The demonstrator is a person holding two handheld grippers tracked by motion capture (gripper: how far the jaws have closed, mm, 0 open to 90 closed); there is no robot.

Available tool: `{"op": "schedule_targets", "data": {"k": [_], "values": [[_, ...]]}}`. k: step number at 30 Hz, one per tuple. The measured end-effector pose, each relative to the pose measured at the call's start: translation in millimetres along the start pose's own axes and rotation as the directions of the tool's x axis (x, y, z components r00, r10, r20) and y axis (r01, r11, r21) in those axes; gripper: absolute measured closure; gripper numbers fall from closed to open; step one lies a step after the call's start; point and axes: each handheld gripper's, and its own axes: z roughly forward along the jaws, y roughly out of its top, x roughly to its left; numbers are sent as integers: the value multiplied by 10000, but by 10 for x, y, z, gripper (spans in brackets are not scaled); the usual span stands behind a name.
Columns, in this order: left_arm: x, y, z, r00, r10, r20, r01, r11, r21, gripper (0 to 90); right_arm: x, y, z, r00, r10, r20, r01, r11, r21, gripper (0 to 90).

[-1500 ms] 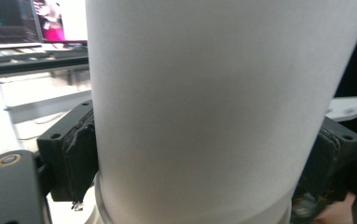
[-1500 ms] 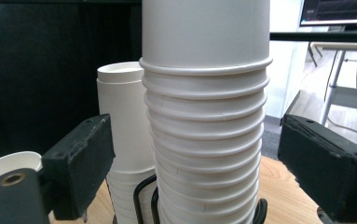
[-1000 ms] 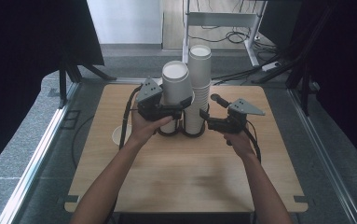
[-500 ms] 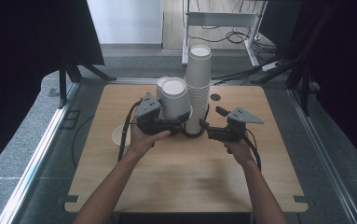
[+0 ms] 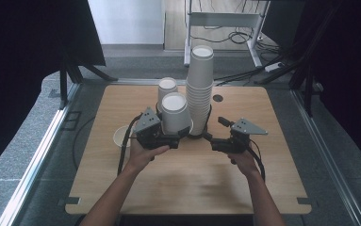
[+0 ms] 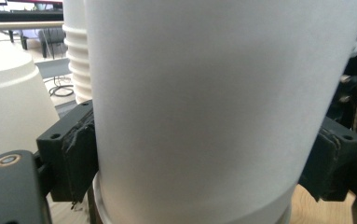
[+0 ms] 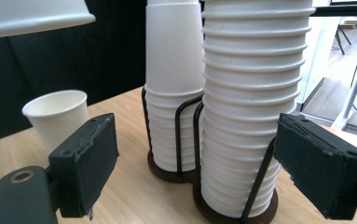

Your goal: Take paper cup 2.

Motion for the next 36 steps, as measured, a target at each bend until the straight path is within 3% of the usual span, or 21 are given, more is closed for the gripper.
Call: {"op": "schedule_targets", "data": {"k": [7, 12, 19, 36], "values": [[5, -193, -8, 9998, -76, -184, 81, 9996, 258, 130, 72, -99, -20, 9998, 42, -195, -40, 10000, 80, 135], [21, -341, -14, 9996, -264, -94, 267, 9991, 333, 130, 129, -174, -18, 9994, -8, -333, 16, 9997, 233, 135], [35, -450, -51, 9989, -436, -174, 442, 9984, 347, 129, 175, -222, -36, 9993, -24, -368, 35, 9996, 294, 137], [-52, -722, -26, 9986, 19, -524, 44, 9928, 1196, 128, 276, -367, -64, 9990, -73, -444, 101, 9980, 620, 138]]}}
